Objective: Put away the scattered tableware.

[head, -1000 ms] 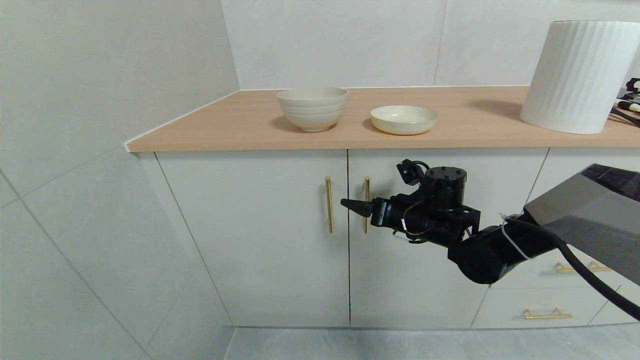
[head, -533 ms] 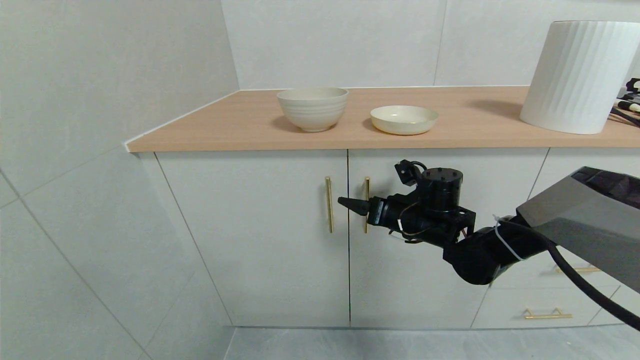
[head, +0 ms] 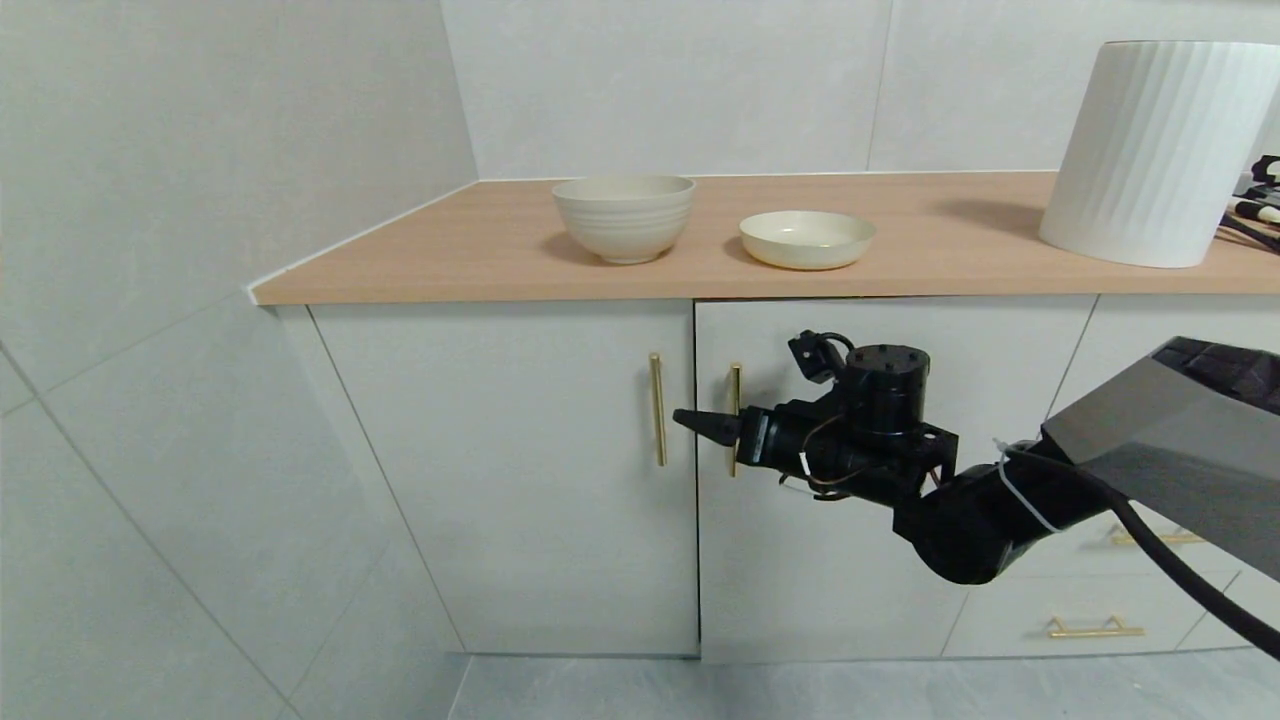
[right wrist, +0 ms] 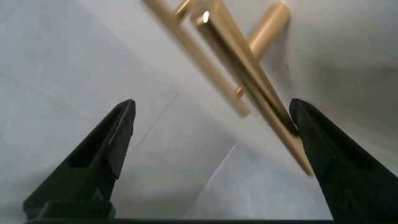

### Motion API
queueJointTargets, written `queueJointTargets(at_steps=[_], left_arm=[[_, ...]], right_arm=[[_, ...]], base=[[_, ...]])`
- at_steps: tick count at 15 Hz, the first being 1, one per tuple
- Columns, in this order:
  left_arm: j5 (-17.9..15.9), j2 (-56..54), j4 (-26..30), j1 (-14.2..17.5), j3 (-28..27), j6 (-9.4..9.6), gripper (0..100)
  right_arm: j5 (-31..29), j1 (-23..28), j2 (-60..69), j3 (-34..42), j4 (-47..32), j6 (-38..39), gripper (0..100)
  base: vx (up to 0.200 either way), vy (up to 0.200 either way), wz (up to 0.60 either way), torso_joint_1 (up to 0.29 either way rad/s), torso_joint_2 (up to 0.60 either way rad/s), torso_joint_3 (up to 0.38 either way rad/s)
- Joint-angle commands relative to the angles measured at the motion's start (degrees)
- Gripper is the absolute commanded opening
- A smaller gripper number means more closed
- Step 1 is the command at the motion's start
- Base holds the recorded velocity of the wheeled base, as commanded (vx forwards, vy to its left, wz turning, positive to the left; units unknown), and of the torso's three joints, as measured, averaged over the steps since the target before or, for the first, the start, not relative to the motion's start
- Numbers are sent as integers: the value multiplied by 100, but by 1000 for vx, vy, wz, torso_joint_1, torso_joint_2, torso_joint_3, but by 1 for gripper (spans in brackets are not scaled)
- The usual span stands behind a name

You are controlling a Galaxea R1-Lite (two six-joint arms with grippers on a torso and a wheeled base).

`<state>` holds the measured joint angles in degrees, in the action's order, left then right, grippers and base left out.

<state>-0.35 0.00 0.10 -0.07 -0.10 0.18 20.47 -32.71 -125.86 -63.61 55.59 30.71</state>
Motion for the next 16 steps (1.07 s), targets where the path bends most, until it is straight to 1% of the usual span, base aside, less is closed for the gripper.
queueJointTargets(at_steps=[1,3,4,6,7,8,9,10,11,12,13,14,15,16], left_arm=[[0,0,-1,-1,1,-1,100],[0,0,-1,-1,1,-1,100],[0,0,-1,-1,1,-1,100],[53,0,-27,-1,10,-18,100],[88,0,-265,-1,1,-27,100],[53,0,-713,-1,-8,-36,100],[-79,0,-889,-1,-34,-18,100],[-536,44,-678,-1,-289,-18,100],[-905,167,-317,-1,-614,-27,100],[-1380,844,447,-1,-1432,-115,100],[-1608,1468,764,-54,-1933,-150,100],[-1828,2276,790,-116,-2381,-150,100],[-1969,3015,772,-133,-2803,-124,100],[-2162,3814,772,-160,-3348,-115,100]], right_arm=[[80,-43,219,156,5,5,100],[142,-43,369,341,-31,5,100],[274,-43,474,472,-39,5,100],[862,-43,958,965,-48,41,100],[1117,-43,1239,1272,-48,67,100],[1284,-43,1494,1562,-39,111,100],[1416,-43,1696,1782,-39,164,100],[1574,-43,1863,1975,-13,181,100],[1662,-43,2004,2098,-13,181,100],[1794,-52,2232,2318,-13,181,100],[1926,-60,2390,2511,-4,181,100],[2075,-78,2592,2775,-4,181,100],[2137,-78,2733,2960,-4,181,100],[2163,-78,2891,3144,-4,181,100]], base=[[0,0,0,0,0,0],[0,0,0,0,0,0],[0,0,0,0,0,0],[0,0,0,0,0,0],[0,0,0,0,0,0],[0,0,0,0,0,0],[0,0,0,0,0,0],[0,0,0,0,0,0],[0,0,0,0,0,0],[0,0,0,0,0,0],[0,0,0,0,0,0],[0,0,0,0,0,0],[0,0,0,0,0,0],[0,0,0,0,0,0]])
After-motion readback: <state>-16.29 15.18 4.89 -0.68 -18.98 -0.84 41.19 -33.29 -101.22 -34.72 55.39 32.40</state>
